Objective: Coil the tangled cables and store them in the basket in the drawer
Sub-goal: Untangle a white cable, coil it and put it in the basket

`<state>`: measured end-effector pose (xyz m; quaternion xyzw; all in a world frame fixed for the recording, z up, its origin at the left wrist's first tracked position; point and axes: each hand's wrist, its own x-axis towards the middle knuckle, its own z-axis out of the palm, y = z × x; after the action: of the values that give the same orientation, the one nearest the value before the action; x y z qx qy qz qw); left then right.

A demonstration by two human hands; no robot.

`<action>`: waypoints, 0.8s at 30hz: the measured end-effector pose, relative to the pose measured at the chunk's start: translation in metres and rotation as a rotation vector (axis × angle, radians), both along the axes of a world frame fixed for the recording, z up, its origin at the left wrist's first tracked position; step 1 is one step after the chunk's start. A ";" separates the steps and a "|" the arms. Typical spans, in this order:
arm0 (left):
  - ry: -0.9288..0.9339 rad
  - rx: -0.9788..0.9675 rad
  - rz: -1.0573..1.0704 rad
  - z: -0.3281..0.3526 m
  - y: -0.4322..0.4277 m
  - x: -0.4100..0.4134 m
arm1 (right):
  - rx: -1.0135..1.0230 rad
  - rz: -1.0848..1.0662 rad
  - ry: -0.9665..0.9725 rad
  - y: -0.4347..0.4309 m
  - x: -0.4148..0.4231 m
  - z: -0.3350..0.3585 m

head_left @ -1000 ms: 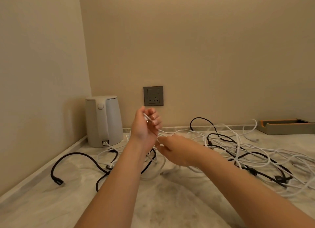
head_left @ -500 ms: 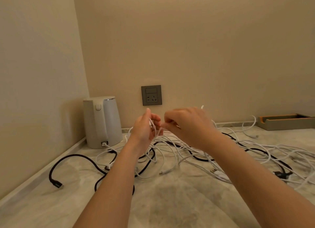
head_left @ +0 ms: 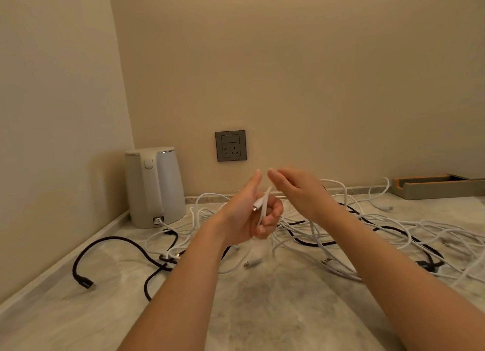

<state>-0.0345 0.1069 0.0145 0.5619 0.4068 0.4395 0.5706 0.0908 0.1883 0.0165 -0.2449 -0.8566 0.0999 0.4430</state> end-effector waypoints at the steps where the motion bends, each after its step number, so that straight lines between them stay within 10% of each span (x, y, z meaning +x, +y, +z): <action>1: -0.018 -0.016 -0.049 0.000 0.000 0.000 | -0.059 0.023 0.001 -0.001 0.001 -0.001; 9: -0.157 0.079 -0.178 0.005 -0.005 0.003 | -0.388 0.116 0.077 -0.009 -0.016 -0.016; 24: -0.615 0.233 0.486 0.010 0.010 -0.016 | -0.174 -0.031 -0.737 -0.052 -0.016 0.009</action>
<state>-0.0503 0.1165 0.0242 0.3527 0.2857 0.7523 0.4775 0.0745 0.1361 0.0259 -0.3140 -0.9431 0.0706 0.0840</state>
